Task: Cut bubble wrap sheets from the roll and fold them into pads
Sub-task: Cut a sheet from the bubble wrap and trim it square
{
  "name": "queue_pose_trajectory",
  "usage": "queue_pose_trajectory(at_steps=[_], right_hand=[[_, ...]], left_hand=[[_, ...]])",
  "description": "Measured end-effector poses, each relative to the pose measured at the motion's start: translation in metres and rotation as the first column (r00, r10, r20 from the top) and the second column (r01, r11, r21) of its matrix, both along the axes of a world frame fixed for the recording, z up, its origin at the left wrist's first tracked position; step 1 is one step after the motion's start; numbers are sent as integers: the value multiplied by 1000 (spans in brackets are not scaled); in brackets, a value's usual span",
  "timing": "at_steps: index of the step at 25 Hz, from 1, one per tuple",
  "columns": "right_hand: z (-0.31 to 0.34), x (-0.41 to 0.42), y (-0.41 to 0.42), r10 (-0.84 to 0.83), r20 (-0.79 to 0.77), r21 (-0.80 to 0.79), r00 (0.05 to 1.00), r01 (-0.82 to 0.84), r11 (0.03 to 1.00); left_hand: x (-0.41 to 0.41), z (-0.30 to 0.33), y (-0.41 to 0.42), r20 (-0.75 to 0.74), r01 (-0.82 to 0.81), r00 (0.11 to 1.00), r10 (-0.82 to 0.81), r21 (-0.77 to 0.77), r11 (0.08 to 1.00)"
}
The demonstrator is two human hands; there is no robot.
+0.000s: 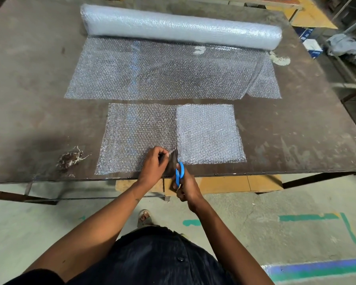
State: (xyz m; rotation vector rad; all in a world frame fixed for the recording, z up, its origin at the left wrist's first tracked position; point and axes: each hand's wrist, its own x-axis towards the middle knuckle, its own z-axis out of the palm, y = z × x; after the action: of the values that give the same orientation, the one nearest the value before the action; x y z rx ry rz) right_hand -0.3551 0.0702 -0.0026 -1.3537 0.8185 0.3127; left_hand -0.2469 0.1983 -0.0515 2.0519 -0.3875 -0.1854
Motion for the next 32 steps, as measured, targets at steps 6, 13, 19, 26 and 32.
queue_pose_trajectory(at_steps=[6, 13, 19, 26, 32], right_hand=[[-2, 21, 3, -3, 33, 23, 999, 2, 1000], [3, 35, -3, 3, 24, 2, 1000, -3, 1000], [3, 40, -10, 17, 22, -30, 1000, -16, 999], [-5, 40, -10, 39, 87, -110, 995, -29, 994], [5, 41, -10, -48, 9, -93, 999, 49, 994]], left_hand=[[2, -3, 2, -40, -32, 999, 30, -35, 999], [-3, 3, 0, -91, -74, 994, 68, -59, 996], [-2, 6, 2, -88, -56, 995, 52, -48, 997], [-3, 10, 5, -83, -40, 996, 37, -34, 999], [2, 14, 7, -144, -96, 986, 89, -45, 994]])
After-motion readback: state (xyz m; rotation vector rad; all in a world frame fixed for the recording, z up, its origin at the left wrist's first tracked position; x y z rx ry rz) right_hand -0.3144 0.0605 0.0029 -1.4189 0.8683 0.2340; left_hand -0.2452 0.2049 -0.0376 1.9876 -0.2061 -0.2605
